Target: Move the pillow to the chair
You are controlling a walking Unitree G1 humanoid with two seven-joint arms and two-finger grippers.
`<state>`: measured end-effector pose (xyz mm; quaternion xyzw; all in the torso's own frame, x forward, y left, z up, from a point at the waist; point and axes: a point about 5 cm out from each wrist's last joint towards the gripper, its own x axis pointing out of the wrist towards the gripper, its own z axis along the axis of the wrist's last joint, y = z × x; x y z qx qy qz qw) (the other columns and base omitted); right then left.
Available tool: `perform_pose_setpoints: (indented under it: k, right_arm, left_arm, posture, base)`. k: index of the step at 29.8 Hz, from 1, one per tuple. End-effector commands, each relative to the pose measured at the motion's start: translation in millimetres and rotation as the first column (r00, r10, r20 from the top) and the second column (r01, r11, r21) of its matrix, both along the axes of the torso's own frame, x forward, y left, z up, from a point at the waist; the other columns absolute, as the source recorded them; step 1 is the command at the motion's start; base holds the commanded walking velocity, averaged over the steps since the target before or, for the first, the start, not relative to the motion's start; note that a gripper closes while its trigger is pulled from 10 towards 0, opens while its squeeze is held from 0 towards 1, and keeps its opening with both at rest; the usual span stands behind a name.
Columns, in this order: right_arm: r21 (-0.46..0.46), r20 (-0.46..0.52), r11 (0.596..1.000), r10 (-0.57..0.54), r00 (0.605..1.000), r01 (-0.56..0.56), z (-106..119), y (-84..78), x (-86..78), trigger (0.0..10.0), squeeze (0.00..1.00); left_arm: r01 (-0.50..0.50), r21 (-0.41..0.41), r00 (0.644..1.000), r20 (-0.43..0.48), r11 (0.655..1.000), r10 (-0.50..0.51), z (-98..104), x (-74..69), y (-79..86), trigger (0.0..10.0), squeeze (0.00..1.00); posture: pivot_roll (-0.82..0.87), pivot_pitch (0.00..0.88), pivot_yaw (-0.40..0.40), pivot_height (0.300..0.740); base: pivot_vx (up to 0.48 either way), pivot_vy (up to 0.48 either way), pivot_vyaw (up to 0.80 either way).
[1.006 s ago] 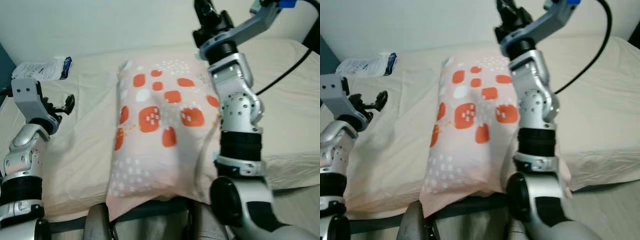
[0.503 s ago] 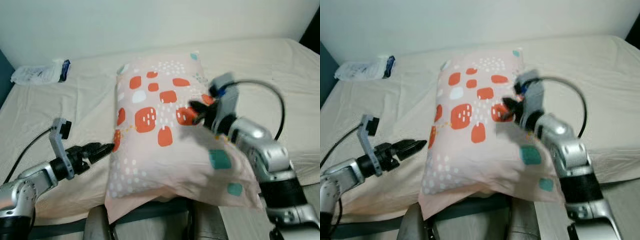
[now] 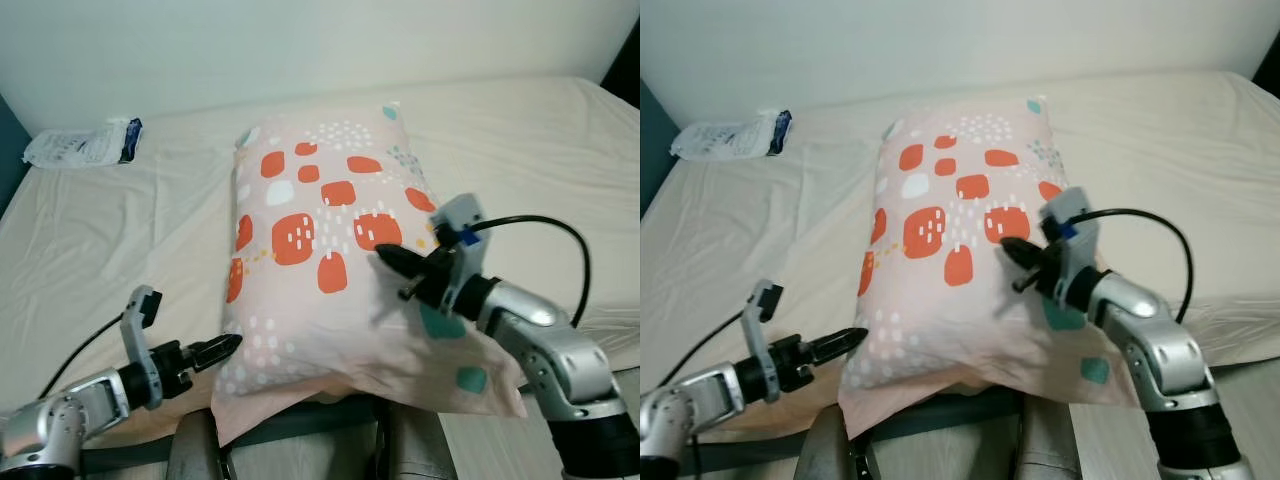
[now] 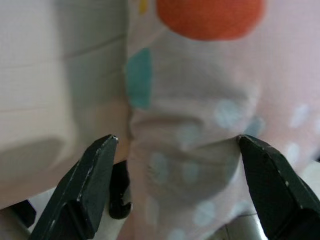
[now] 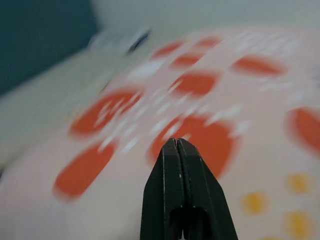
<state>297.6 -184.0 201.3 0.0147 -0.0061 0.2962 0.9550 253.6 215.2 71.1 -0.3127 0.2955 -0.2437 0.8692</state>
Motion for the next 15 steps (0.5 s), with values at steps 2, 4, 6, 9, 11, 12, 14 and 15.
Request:
perform_pose_setpoints:
  k: [2,4,6,9,11,12,14,15]
  right_arm:
    - [0.105,0.059,0.994,-0.014,0.998,0.008,15,-7.9,-3.5,10.0,0.00]
    - [0.152,0.089,0.988,-0.008,0.996,-0.006,22,-13.0,-6.5,10.0,0.00]
    - [0.178,0.110,0.984,-0.024,0.994,0.005,27,-18.3,-6.8,10.0,0.00]
    - [0.196,0.117,0.981,-0.035,0.993,0.012,29,-20.0,-5.4,10.0,0.00]
    - [0.193,0.119,0.981,-0.029,0.993,0.005,29,-17.9,-4.6,10.0,0.00]
    - [0.187,0.119,0.982,-0.021,0.993,-0.002,28,-15.2,-4.1,10.0,0.00]
    - [0.178,0.119,0.984,-0.006,0.993,-0.015,27,-10.7,-3.9,10.0,0.00]
    - [0.178,0.119,0.984,-0.006,0.993,-0.015,27,-10.7,-3.9,10.0,0.00]
  left_arm:
    - [-0.021,0.021,0.998,-0.051,1.000,0.022,-10,-0.8,-1.8,10.0,1.00]
    - [-0.013,0.021,0.998,-0.067,1.000,0.014,-14,1.6,-9.7,10.0,1.00]
    - [-0.003,0.024,0.998,-0.068,1.000,0.004,-15,7.3,-21.3,10.0,1.00]
    - [-0.004,-0.007,0.998,-0.063,1.000,0.003,-13,15.6,-36.1,10.0,1.00]
    - [0.000,-0.043,0.998,-0.062,0.999,-0.003,-10,19.7,-44.9,10.0,1.00]
    - [0.011,-0.061,0.998,-0.058,0.998,-0.014,-9,22.6,-52.2,10.0,0.91]
    - [0.032,-0.067,0.998,-0.051,0.997,-0.036,-7,25.3,-62.2,10.0,0.00]
    - [0.032,-0.067,0.998,-0.051,0.997,-0.036,-7,25.3,-62.2,10.0,0.00]
  posture:
    - [0.00,0.142,0.023,0.536]
    - [-0.01,0.144,0.024,0.536]
    - [-0.01,0.142,0.025,0.536]
    - [-0.01,0.141,0.024,0.536]
    - [-0.01,0.141,0.023,0.536]
    - [-0.01,0.141,0.023,0.536]
    - [-0.01,0.138,0.023,0.536]
    - [-0.01,0.138,0.023,0.536]
  base:
    - [0.000,0.000,0.00]
    - [0.000,0.000,0.00]
    - [0.000,0.000,0.00]
    - [0.000,0.000,0.00]
    - [0.000,0.000,0.00]
    - [0.000,0.000,0.00]
    - [0.000,0.000,0.00]
    - [0.000,0.000,0.00]
